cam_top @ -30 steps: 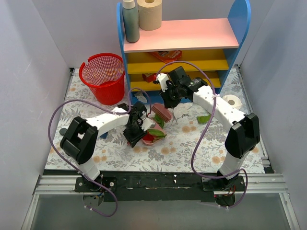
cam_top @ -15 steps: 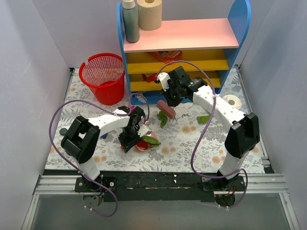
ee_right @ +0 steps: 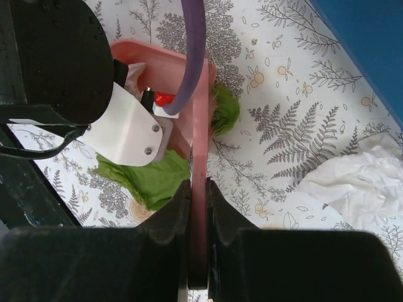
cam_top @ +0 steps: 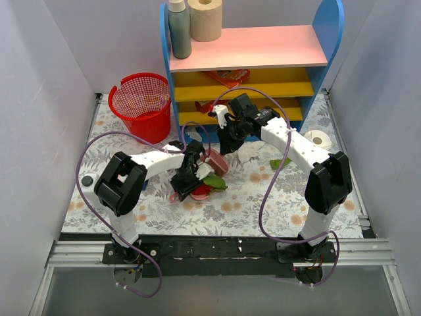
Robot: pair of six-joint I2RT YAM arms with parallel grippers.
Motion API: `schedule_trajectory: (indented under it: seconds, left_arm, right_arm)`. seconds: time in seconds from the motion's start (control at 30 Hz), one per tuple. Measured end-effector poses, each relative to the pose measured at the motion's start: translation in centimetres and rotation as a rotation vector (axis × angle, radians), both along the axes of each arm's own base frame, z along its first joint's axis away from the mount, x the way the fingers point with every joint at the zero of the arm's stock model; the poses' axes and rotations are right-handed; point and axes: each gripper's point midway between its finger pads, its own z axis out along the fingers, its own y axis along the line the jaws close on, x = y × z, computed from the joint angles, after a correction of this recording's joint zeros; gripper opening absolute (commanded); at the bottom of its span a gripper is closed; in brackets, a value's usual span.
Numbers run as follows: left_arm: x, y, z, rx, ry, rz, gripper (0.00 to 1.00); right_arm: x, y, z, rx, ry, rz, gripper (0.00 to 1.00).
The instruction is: Sweep away the paper scraps from the table
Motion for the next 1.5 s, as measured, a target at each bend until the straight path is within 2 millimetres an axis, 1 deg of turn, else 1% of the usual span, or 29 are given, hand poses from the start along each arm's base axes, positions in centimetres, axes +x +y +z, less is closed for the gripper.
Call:
schedule_trajectory:
  seconds: [0.03,0.13,0.17,0.27,0.33,0.47,0.5,0.53,0.57,0.6,0.7,0.77,0.9,1.03,1.17,1.2,1.37,1.4,1.43,1.5]
  left_arm:
    - [0.0,0.0,0.0,-0.001,-0.001,0.001,0.16]
    - [-0.2,0.0,0.1,-0.006,0.004,0.005,0.05]
    - [-0.3,0.0,0.2,-0.009,0.006,0.004,0.00]
    - [-0.7,0.3,0.4,-0.007,0.011,-0.001,0.00]
    - [-1.4,0.9,0.8,0.005,0.026,-0.008,0.00]
    - [-3.0,2.4,1.7,0.023,0.037,-0.023,0.39]
    - [-3.4,2.9,1.9,0.024,0.034,-0.027,0.52]
    - [-3.7,3.2,2.1,0.025,0.031,-0.029,0.57]
    - [-4.0,3.5,2.1,0.023,0.028,-0.038,0.60]
    - [-4.3,3.8,2.0,0.019,0.020,-0.034,0.65]
    - [-4.9,4.4,1.7,0.004,0.000,-0.033,0.70]
    - [-5.3,4.6,1.5,-0.007,-0.015,-0.030,0.71]
    - [-5.3,4.8,1.8,-0.047,-0.070,-0.024,0.71]
    - [-5.4,4.9,2.0,-0.079,-0.112,-0.022,0.67]
    - [-5.8,5.2,1.2,-0.086,-0.117,-0.028,0.60]
    - [-5.8,5.2,1.0,-0.088,-0.117,-0.031,0.54]
    - [-5.3,5.3,0.0,-0.103,-0.143,-0.032,0.44]
    - [-5.2,5.4,0.0,-0.105,-0.147,-0.027,0.36]
    - [-5.1,5.3,0.0,-0.110,-0.155,-0.029,0.31]
    - [-5.1,5.4,0.0,-0.117,-0.166,-0.030,0.24]
  right_arm:
    - [-0.1,0.1,0.0,0.004,0.004,0.001,0.01]
    - [0.0,0.0,0.1,0.002,0.001,-0.001,0.01]
    - [0.1,-0.1,0.1,-0.003,-0.006,-0.004,0.01]
    - [0.4,-0.5,0.2,-0.017,-0.027,-0.013,0.01]
    - [0.5,-0.7,0.4,-0.020,-0.040,-0.014,0.01]
    - [0.5,-1.2,0.7,-0.033,-0.064,-0.012,0.01]
    - [0.6,-1.2,0.7,-0.035,-0.068,-0.012,0.01]
    - [0.6,-1.3,0.7,-0.037,-0.071,-0.012,0.01]
    - [0.7,-1.3,0.7,-0.039,-0.073,-0.014,0.01]
    - [0.8,-1.4,0.7,-0.041,-0.076,-0.014,0.01]
    - [0.9,-1.5,0.7,-0.045,-0.081,-0.011,0.01]
    - [0.9,-1.5,0.7,-0.045,-0.084,-0.009,0.01]
    - [0.9,-1.6,0.8,-0.045,-0.090,-0.004,0.01]
    - [0.8,-1.6,1.6,-0.033,-0.106,-0.001,0.01]
    - [0.4,-1.6,3.0,-0.002,-0.126,0.008,0.01]
    - [0.3,-1.6,3.3,0.006,-0.131,0.010,0.01]
    - [-0.1,-1.6,4.3,0.025,-0.146,0.015,0.01]
    - [-0.1,-1.6,4.5,0.027,-0.148,0.016,0.01]
    - [-0.2,-1.7,4.6,0.028,-0.152,0.017,0.01]
    - [-0.2,-1.8,4.8,0.027,-0.162,0.017,0.01]
